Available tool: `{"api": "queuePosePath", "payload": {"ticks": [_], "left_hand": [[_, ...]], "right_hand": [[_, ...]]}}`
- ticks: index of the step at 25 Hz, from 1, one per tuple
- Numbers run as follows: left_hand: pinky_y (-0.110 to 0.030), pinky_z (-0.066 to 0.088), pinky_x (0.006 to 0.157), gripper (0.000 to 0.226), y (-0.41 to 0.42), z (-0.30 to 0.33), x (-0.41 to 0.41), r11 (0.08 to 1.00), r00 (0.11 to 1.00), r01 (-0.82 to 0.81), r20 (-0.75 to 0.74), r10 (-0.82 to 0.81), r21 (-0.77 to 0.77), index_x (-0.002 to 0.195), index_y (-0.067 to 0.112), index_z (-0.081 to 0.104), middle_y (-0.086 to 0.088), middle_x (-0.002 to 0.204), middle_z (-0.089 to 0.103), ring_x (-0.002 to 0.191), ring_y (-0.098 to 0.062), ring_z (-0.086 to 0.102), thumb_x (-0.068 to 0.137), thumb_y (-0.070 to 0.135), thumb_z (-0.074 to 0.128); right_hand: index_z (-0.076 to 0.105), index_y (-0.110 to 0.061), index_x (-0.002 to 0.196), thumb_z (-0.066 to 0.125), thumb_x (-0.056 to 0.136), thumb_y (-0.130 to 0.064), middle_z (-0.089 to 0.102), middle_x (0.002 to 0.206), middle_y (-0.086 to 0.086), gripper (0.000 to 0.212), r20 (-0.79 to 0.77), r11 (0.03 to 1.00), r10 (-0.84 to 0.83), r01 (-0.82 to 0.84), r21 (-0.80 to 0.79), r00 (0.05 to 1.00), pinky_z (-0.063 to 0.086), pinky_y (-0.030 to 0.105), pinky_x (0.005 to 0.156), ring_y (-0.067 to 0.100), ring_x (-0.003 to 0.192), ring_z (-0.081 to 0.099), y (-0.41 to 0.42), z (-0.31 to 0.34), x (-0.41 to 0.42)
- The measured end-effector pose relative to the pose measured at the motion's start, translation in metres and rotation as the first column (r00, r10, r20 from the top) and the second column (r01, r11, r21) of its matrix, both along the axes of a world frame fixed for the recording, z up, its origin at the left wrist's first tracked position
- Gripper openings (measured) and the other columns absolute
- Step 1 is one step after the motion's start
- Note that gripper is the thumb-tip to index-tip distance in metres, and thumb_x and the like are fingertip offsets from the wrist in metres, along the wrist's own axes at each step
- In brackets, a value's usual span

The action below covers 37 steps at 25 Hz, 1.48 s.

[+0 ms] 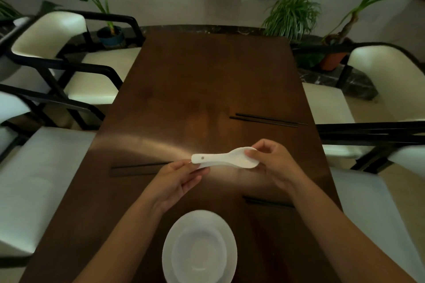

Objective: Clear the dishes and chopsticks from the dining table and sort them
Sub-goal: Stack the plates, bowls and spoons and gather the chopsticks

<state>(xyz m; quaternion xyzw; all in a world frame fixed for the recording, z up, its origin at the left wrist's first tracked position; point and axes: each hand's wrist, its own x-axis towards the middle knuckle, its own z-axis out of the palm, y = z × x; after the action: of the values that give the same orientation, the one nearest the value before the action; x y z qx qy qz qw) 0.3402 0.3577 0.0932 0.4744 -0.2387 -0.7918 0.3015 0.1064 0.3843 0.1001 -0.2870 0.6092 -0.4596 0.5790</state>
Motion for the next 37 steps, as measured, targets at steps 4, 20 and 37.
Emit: {"api": "queuePosePath", "payload": {"ticks": [4, 20, 37], "left_hand": [[-0.019, 0.057, 0.058, 0.019, 0.021, 0.008, 0.023, 1.000, 0.997, 0.020, -0.080, -0.021, -0.012, 0.087, 0.008, 0.076, -0.013, 0.094, 0.075, 0.083, -0.017, 0.072, 0.082, 0.015, 0.059], [-0.021, 0.057, 0.061, 0.025, 0.080, 0.019, 0.064, 0.962, 0.960, 0.089, 0.281, -0.014, -0.258, 0.109, 0.006, 0.064, -0.011, 0.097, 0.074, 0.083, -0.019, 0.072, 0.090, 0.020, 0.056], [-0.022, 0.057, 0.064, 0.016, 0.117, -0.060, 0.108, 0.983, 0.873, 0.071, 0.488, 0.022, -0.172, 0.096, 0.009, 0.068, -0.016, 0.097, 0.068, 0.082, -0.022, 0.069, 0.089, 0.003, 0.055]], "right_hand": [[0.057, -0.009, 0.068, 0.067, 0.079, 0.001, 0.065, 0.067, 0.005, 0.018, -0.070, 0.998, -0.035, 0.031, -0.063, 0.997, 0.052, 0.021, 0.046, 0.008, 0.055, 0.065, 0.026, -0.004, 0.025], [0.057, -0.013, 0.073, 0.073, 0.076, -0.008, 0.066, 0.084, 0.010, 0.016, -0.406, 1.000, -0.024, 0.016, -0.024, 0.914, 0.059, 0.038, 0.065, 0.022, 0.077, 0.065, 0.096, -0.008, 0.087], [0.063, -0.020, 0.088, 0.055, 0.081, -0.010, 0.066, 0.088, -0.001, 0.014, -0.796, 0.960, 0.272, -0.209, 0.186, 0.541, 0.048, 0.024, 0.062, 0.014, 0.078, 0.058, 0.135, -0.074, 0.145]]}}
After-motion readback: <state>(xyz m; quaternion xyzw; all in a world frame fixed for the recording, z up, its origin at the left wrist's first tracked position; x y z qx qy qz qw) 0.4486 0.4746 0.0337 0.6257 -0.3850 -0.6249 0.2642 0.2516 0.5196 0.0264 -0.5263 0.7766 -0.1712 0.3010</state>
